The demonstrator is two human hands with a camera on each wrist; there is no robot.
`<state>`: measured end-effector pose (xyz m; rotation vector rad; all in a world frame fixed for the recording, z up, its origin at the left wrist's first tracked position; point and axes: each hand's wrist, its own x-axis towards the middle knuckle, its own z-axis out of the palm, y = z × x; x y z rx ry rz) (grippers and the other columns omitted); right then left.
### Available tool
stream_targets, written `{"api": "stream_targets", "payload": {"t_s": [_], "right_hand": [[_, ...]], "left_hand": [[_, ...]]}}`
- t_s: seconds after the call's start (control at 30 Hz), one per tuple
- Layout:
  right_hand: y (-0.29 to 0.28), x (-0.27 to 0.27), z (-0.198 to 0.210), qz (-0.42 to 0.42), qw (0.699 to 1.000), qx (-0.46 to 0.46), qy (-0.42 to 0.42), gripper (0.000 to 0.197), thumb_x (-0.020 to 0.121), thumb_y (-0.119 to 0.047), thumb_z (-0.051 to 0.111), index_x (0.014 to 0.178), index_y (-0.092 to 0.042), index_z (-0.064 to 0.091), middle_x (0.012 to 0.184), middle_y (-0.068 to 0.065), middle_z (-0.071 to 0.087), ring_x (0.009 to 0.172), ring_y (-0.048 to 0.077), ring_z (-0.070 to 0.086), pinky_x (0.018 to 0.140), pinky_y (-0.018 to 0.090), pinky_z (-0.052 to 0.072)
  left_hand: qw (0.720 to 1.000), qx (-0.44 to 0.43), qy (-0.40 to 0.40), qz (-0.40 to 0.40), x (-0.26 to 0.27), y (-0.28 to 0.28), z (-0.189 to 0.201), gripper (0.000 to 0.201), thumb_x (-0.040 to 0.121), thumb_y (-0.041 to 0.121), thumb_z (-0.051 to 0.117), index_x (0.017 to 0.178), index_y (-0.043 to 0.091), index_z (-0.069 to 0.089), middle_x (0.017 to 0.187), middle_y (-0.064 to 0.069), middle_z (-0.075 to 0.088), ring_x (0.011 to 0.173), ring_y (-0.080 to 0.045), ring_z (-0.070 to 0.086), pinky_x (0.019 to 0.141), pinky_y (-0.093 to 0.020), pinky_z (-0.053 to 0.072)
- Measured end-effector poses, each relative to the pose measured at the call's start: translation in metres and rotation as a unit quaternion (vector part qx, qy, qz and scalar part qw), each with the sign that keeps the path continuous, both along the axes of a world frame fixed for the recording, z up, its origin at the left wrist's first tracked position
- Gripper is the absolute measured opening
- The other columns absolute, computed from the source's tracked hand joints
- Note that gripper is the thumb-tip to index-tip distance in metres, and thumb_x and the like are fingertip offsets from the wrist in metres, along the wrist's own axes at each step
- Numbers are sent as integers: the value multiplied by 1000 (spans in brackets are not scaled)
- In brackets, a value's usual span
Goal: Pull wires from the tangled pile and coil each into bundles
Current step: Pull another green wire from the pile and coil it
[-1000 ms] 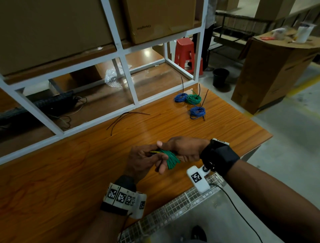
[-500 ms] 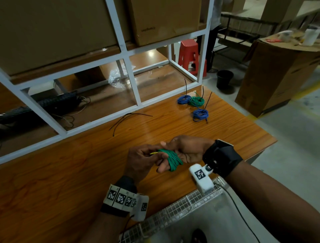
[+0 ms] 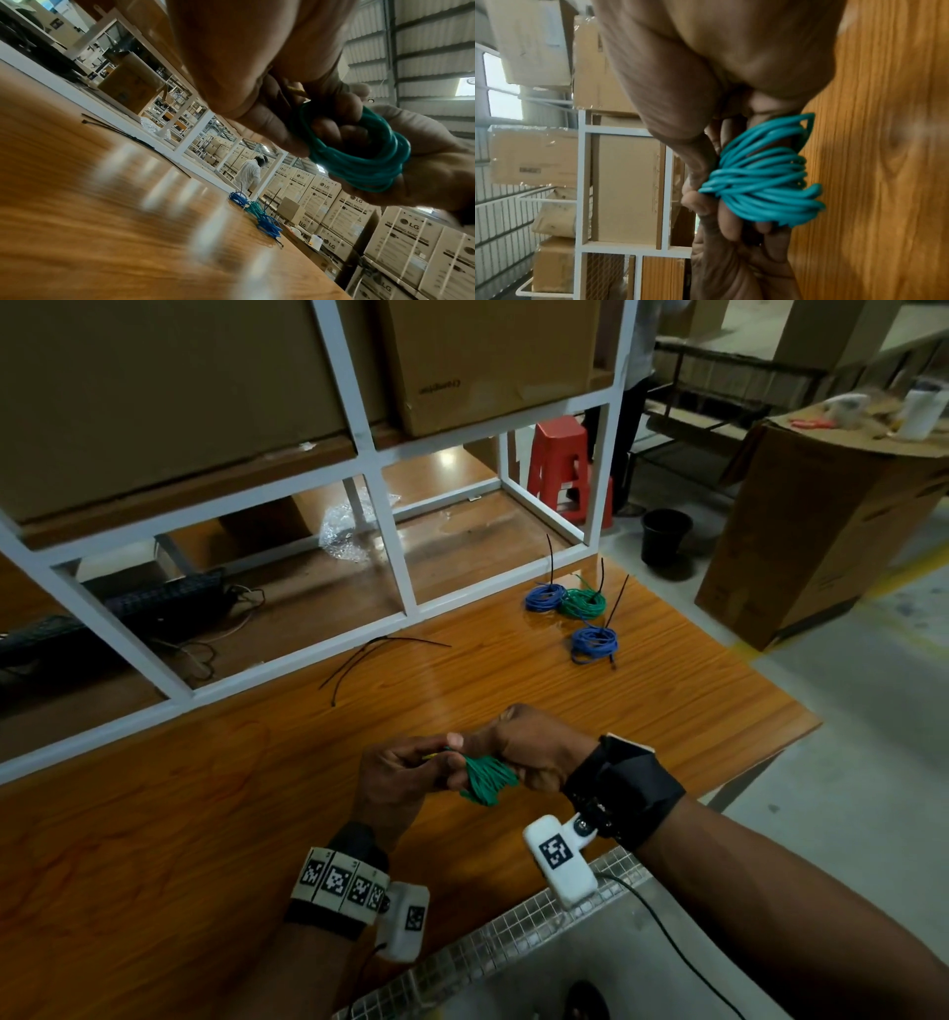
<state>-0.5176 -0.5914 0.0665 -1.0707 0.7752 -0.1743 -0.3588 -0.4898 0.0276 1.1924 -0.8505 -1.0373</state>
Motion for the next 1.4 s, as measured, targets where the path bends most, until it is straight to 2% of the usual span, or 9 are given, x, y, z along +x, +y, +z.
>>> {"api": "stream_targets", "payload": {"t_s": [0.1, 0.3, 0.53, 0.73, 0.87, 1.03, 1.13, 1.27, 1.4], "right_hand": [[1, -4, 5, -11, 999, -39, 15, 28, 92, -18, 77, 94, 8, 67, 92, 25, 73, 62, 20, 73, 56, 27, 59], [-7, -16, 5, 104, 989, 70, -81, 24, 106, -3, 47, 109, 13, 66, 106, 22, 75, 101, 28, 74, 88, 35, 61], [-9, -6, 2, 27, 996, 68, -50, 25, 103, 4, 49, 120, 18, 61, 101, 23, 73, 96, 30, 73, 89, 40, 61], [-2, 15, -10, -163, 985, -44, 31, 9, 63, 3, 63, 72, 3, 61, 75, 26, 68, 68, 32, 65, 63, 39, 52], [1, 12, -25, -203, 957, -200, 58, 27, 83, -10, 63, 58, -2, 54, 53, 9, 44, 47, 19, 37, 49, 40, 31], [8, 1, -22, -224, 917, -327, 31, 26, 92, -32, 76, 71, -17, 75, 61, -3, 72, 56, 17, 70, 51, 42, 59], [9, -10, -14, -164, 901, -401, 8, 34, 100, -40, 66, 69, -27, 67, 53, -16, 60, 50, 1, 59, 48, 21, 47], [11, -20, -11, -31, 901, -432, 25, 54, 90, -49, 76, 137, -25, 64, 112, -6, 76, 98, 4, 73, 74, 22, 62], [14, -13, -10, -4, 866, -500, 5, 40, 95, -33, 75, 133, -23, 70, 117, -1, 77, 83, -10, 66, 64, 11, 52]], "left_hand": [[1000, -18, 12, -9, 3, 0, -8, 67, 64, 31, 91, 110, -12, 68, 87, -18, 74, 79, -28, 73, 63, -32, 58], [1000, -23, 1, -1, 6, 2, -7, 63, 53, 49, 94, 93, 3, 79, 92, -19, 75, 84, -30, 73, 65, -33, 57], [1000, -27, -6, -4, 8, -10, -10, 71, 57, 52, 93, 102, 0, 76, 90, -22, 73, 81, -31, 70, 67, -36, 55], [998, -27, -51, 34, 0, -19, -4, 25, 71, 42, 85, 89, 25, 82, 89, -6, 78, 81, -22, 73, 68, -34, 58], [993, -41, -102, 40, -7, -21, 1, 19, 78, 16, 76, 78, 33, 82, 81, 2, 77, 78, -13, 72, 68, -29, 60], [991, -22, -84, 99, -12, -20, 0, 11, 80, 7, 77, 85, 17, 80, 84, -1, 78, 81, -16, 75, 66, -29, 59], [989, -9, -62, 138, -6, -17, -6, 9, 79, 15, 80, 88, 12, 79, 87, -4, 78, 83, -20, 75, 67, -33, 60], [982, 6, -94, 163, -6, -10, -2, 6, 79, 19, 79, 85, 17, 79, 85, 1, 78, 84, -18, 75, 68, -33, 61], [980, -3, -75, 183, -12, 0, 5, 6, 80, 18, 76, 84, 15, 77, 82, 5, 78, 78, -10, 74, 58, -22, 57]]}}
